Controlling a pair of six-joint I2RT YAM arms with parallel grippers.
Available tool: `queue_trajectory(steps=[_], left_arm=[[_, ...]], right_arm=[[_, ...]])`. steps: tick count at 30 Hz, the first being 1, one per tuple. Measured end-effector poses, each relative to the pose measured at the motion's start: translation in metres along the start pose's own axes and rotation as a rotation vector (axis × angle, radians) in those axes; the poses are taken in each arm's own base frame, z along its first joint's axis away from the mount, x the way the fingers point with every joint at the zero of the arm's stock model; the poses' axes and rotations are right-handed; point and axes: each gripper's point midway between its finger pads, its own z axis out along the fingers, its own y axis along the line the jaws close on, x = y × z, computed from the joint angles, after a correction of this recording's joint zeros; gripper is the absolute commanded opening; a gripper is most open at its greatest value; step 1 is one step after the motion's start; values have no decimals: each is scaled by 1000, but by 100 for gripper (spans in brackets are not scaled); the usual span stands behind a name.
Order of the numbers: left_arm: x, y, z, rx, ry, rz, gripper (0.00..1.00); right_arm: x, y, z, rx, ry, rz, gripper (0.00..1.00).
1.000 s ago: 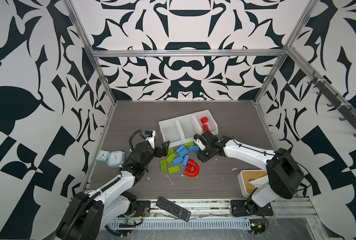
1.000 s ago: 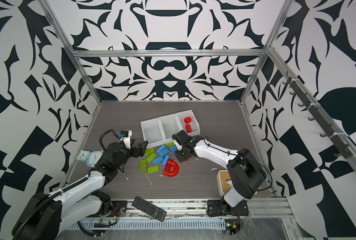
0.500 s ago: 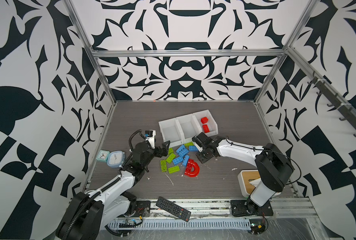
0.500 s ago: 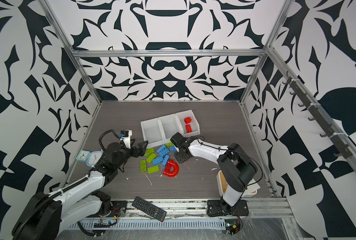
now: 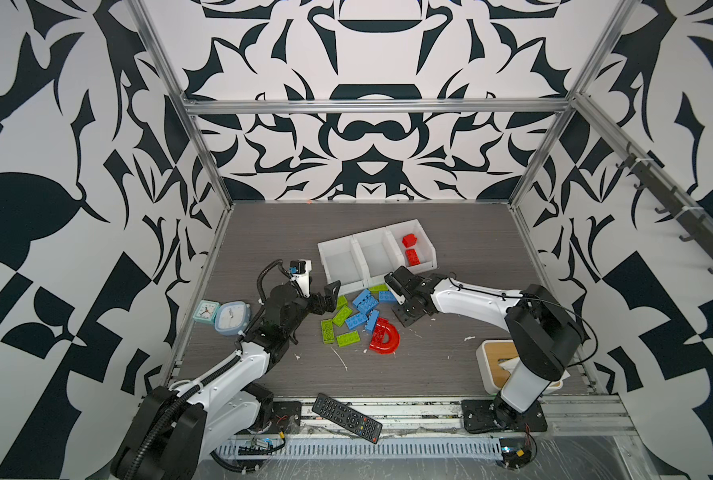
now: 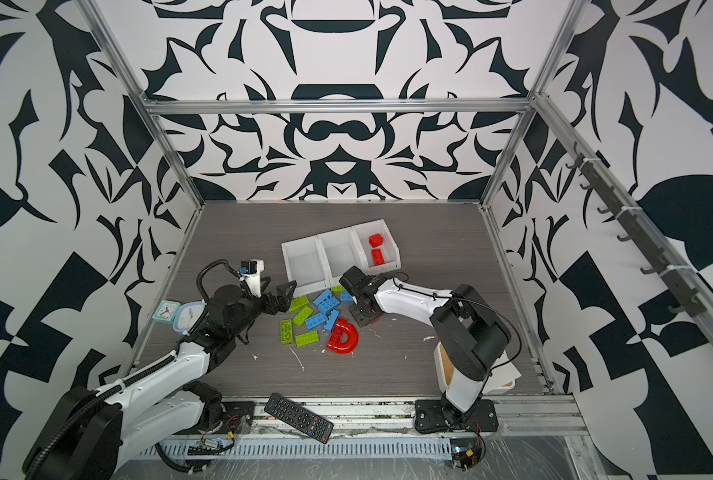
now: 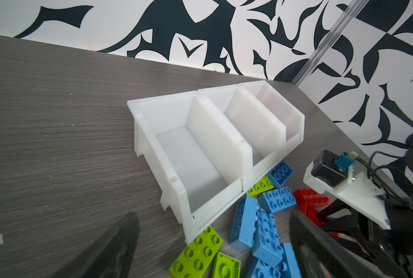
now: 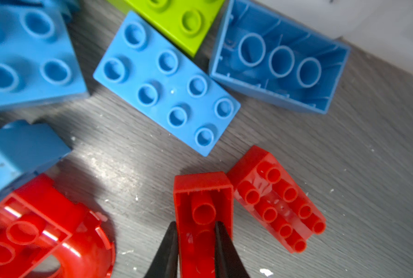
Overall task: Sort the legos into containers by color
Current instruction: 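Lift the red brick and drop it into the end compartment with the right gripper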
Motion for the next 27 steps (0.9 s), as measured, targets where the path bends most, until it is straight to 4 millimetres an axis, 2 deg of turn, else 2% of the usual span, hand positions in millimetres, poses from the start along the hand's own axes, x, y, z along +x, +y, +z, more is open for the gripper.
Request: queue_trajectory(steps=[6, 14, 19, 24, 27], left_arm=[[0, 0, 0, 0, 0, 0, 100], [0, 0, 0, -1, 0, 0, 100], [0, 1, 0, -7, -2, 0, 100], [-1, 2, 0, -12, -4, 0, 100], [-1, 3, 0, -15, -4, 0, 100]], right_arm=[[-4, 3, -7, -25, -23, 13, 11], [-28, -7, -46, -67, -144, 52, 11], [-62, -35, -70, -65, -230, 100, 12], [-102, -73, -100, -44, -349, 145, 13], [-123, -95, -108, -48, -405, 181, 13]])
